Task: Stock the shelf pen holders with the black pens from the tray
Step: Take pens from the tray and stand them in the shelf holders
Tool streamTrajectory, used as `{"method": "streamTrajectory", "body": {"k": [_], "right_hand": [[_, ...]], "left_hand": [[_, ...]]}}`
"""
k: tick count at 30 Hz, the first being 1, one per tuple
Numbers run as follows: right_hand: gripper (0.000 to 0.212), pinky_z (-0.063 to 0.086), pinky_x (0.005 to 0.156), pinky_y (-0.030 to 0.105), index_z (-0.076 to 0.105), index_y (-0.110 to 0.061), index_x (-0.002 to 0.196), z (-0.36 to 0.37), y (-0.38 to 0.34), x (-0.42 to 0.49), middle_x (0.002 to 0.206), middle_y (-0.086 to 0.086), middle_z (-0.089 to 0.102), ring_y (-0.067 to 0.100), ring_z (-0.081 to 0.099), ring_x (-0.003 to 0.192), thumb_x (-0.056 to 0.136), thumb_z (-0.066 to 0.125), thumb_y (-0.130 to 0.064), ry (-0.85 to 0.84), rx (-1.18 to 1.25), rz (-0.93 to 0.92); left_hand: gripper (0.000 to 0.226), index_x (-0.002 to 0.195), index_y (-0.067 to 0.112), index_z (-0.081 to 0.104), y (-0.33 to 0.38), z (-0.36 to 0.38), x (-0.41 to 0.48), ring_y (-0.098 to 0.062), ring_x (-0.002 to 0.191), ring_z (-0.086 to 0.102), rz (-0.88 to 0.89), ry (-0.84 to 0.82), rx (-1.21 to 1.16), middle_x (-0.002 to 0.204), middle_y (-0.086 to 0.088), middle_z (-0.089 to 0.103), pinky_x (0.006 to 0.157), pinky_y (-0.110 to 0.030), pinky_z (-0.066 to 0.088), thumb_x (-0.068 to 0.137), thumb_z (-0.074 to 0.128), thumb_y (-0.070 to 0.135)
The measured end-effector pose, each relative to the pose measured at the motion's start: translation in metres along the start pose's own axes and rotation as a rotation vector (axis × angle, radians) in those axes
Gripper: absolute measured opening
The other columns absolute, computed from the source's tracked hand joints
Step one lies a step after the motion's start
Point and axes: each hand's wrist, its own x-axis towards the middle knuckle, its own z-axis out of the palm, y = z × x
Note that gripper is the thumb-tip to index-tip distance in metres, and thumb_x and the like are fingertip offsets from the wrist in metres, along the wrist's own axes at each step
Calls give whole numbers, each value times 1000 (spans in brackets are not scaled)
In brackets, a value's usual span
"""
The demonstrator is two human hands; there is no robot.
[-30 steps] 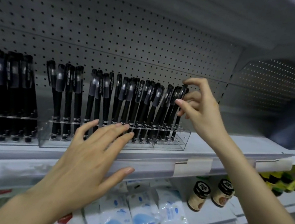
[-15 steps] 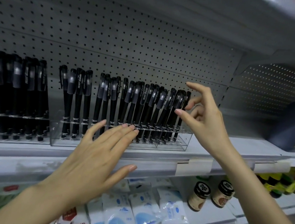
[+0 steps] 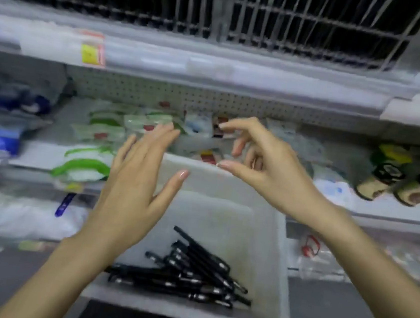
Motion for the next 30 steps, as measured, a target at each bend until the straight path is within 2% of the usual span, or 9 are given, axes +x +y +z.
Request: {"method": "streamTrajectory", "body": {"k": [4, 6, 11, 15, 17, 19, 26, 28, 30], "right_hand": [[31, 49, 70, 28, 57, -28, 110, 112, 16, -46, 90, -9, 54, 10, 53, 67, 83, 70, -32, -248, 55, 160], [29, 50, 75, 34, 59, -26, 107, 153, 20, -64, 91, -10, 54, 6, 53, 70, 83, 69, -38, -351, 40, 211], [27, 48, 80, 27, 60, -25, 101, 189, 26, -82, 91, -12, 57, 4, 55, 83, 83, 68, -44, -508, 48, 269], [19, 47, 77, 24, 63, -26, 92, 193, 30, -86, 85, -13, 55, 5, 54, 81, 81, 72, -38, -520, 1, 307], [14, 45, 71, 19, 60, -28, 86, 194, 31, -87, 79, -12, 54, 6, 53, 76, 82, 73, -31, -509, 2, 345], [17, 41, 63, 12, 57, -30, 78, 193, 33, -86, 73, -12, 54, 2, 51, 68, 82, 73, -26, -524, 35, 393], [17, 46, 68, 19, 61, -28, 75, 170, 38, -79, 73, -10, 61, 6, 58, 71, 85, 70, -17, -499, 246, 566], [14, 45, 60, 15, 64, -21, 78, 154, 38, -78, 69, -6, 63, 7, 59, 66, 83, 70, -10, -448, 354, 607], [16, 46, 52, 16, 65, -15, 81, 134, 37, -78, 66, -2, 62, 5, 58, 59, 84, 66, 0, -387, 453, 655]], "left_hand": [[61, 147, 20, 32, -44, 5, -78, 2, 138, 19, -212, -105, -17, 152, 3, 33, 115, -28, 17, 95, 35, 52], [64, 147, 20, 32, -56, 6, -100, -3, 139, 23, -270, -150, -28, 152, 3, 34, 115, -27, 18, 93, 33, 54], [56, 145, 12, 37, -62, 10, -120, -8, 139, 26, -240, -191, 85, 149, -2, 42, 117, -18, 0, 99, 28, 42], [52, 142, 8, 43, -59, 12, -121, 6, 137, 10, -243, -109, 98, 142, -6, 48, 113, -11, -3, 99, 31, 34], [50, 142, 9, 43, -59, 14, -123, 22, 134, -3, -236, -84, 82, 142, -2, 47, 112, -9, -3, 100, 31, 33], [49, 142, 10, 42, -61, 17, -126, 26, 129, -11, -237, -69, 69, 140, 6, 43, 111, -9, -2, 101, 31, 33], [55, 145, 17, 38, -64, 14, -121, 29, 127, -1, -293, -87, 7, 140, 21, 29, 112, -9, 1, 99, 31, 44], [55, 147, 21, 35, -64, 10, -113, 27, 130, 0, -320, -82, -58, 143, 29, 22, 112, -8, 1, 98, 32, 47], [56, 147, 22, 34, -57, 4, -96, 19, 136, 6, -288, -71, -71, 148, 23, 27, 115, -12, 2, 98, 32, 48]]}}
